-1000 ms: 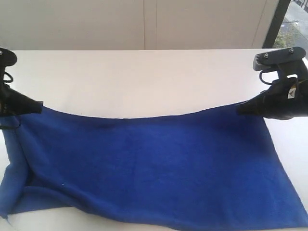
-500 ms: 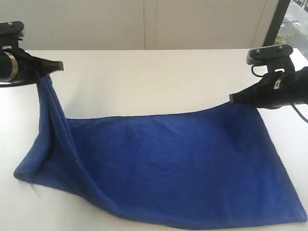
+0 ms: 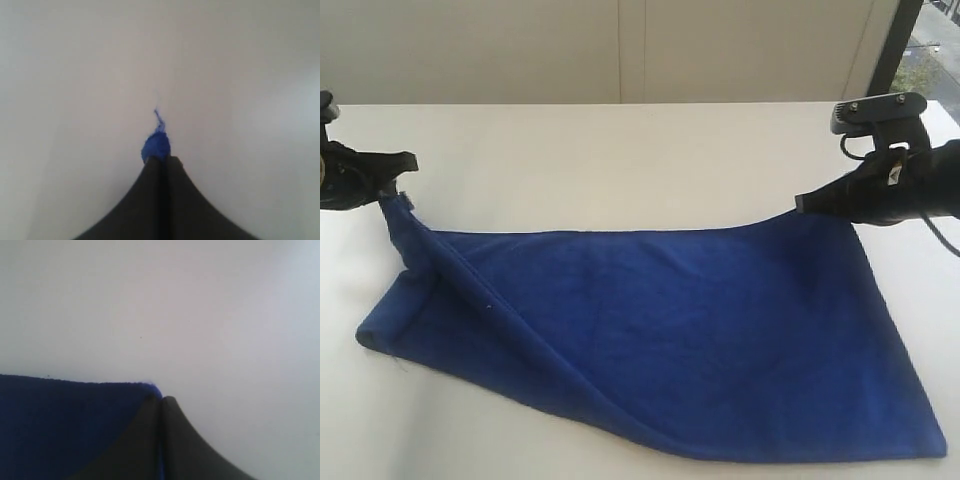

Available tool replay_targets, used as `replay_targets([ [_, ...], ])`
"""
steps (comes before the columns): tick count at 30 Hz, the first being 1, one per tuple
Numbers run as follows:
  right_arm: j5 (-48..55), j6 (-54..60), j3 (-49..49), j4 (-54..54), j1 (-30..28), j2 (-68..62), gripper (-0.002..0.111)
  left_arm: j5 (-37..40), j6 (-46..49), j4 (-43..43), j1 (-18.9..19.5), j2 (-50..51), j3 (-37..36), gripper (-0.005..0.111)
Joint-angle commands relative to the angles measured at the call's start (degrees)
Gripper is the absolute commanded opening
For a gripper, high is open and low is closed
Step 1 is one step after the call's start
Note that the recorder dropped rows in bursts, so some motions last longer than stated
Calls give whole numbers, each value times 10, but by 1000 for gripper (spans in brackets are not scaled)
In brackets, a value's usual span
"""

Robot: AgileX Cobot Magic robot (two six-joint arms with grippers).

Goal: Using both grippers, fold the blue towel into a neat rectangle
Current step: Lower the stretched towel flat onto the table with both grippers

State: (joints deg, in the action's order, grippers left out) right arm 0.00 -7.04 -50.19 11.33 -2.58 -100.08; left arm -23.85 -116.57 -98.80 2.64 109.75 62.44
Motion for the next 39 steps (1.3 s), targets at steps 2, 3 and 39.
replay_targets([
  [2,-43,8,-14,5,-24,-29,0,13,31,-11,1,6,12,0],
  [3,-43,8,-20,5,-28,-38,0,13,32,-11,1,6,15,0],
  [39,-96,13,-132,5,-101,-175,0,50,121,28,1,50,62,0],
])
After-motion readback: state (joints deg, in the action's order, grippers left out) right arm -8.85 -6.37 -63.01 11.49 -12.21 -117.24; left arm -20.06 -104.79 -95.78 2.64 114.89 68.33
